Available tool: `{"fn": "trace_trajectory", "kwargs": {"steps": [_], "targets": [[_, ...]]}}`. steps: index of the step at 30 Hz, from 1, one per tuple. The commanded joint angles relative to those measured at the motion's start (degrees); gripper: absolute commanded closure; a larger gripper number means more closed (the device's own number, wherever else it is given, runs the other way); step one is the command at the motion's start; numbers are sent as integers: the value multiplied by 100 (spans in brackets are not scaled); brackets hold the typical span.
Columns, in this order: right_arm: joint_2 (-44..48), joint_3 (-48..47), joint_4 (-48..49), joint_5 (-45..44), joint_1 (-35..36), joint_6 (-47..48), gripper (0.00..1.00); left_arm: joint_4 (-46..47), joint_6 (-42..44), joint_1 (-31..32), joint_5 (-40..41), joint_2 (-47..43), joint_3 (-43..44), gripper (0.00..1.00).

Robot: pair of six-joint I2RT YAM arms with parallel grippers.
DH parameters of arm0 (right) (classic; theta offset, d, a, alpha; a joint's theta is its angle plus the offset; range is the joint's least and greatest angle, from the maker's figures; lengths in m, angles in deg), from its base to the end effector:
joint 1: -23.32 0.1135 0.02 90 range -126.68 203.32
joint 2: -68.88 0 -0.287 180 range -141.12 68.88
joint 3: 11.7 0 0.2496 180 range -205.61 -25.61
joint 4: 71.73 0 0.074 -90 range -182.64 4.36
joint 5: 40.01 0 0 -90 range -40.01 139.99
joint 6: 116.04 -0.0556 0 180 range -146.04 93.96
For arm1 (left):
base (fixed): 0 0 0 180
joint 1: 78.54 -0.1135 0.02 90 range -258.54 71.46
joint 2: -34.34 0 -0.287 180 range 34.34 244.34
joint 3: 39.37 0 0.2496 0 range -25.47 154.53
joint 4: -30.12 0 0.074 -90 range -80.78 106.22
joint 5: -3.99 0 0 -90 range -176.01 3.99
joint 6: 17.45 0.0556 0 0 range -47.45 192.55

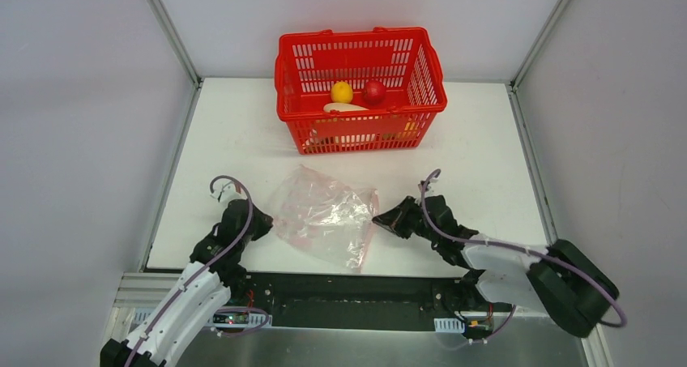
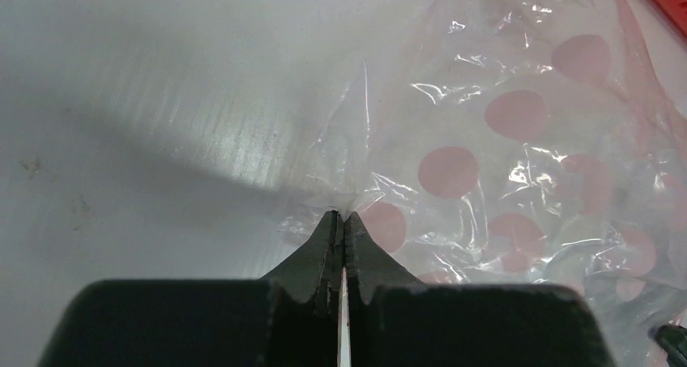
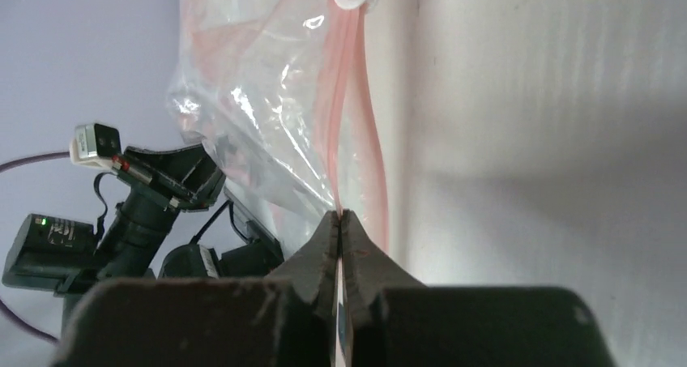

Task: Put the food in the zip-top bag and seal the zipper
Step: Pick up the zipper food storage bag at the center of the board, then open the zipper of the food storage bag at the center of the board.

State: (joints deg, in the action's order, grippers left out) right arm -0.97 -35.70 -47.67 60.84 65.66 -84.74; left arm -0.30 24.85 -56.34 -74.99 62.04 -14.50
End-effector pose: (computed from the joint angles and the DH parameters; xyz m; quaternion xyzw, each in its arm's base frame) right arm 0.1514 0.1521 0.1561 0.0648 0.8235 0.4806 0.2945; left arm 0.1176 -0.0365 0.1641 -0.2378 0.8441 -0.2017 0.4361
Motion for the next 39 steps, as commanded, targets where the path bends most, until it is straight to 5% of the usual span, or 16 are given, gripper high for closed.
{"fn": "trace_trajectory", "kwargs": {"steps": [1, 6, 9, 13, 18, 24, 28, 33, 39], "targets": [[1311, -278, -2175, -1843, -24, 977, 100, -425, -301, 39, 530, -393, -4, 100], [1905, -371, -2766, -2028, -41, 1484, 100, -36, -401, 45, 156, -304, -182, 95], [1660, -496, -2733, -1422, -42, 1747, 100, 92, -211, 48, -170, -122, -122, 44], [1569, -623, -2804, -1184, -41, 2015, 100, -491, 89, 46, -67, -336, 288, 20], [1699, -1057, -2995, -573, -41, 2077, 100, -1103, 635, 48, -154, -725, 1123, 18], [1653, -1465, -2936, -189, -37, 1000, 100, -623, 1309, 319, -1570, -192, 2095, 24], [1520, -1674, -2860, -113, -34, 484, 100, -386, 1776, 1813, -1405, 502, 2747, 26], [1328, -2012, -2969, -49, -33, 303, 100, -652, 2430, 3862, -61, 2011, 3864, 26], [1348, -2109, -2990, -116, -29, 7, 100, -637, 2724, 4729, 524, 3112, 4626, 23]]}}
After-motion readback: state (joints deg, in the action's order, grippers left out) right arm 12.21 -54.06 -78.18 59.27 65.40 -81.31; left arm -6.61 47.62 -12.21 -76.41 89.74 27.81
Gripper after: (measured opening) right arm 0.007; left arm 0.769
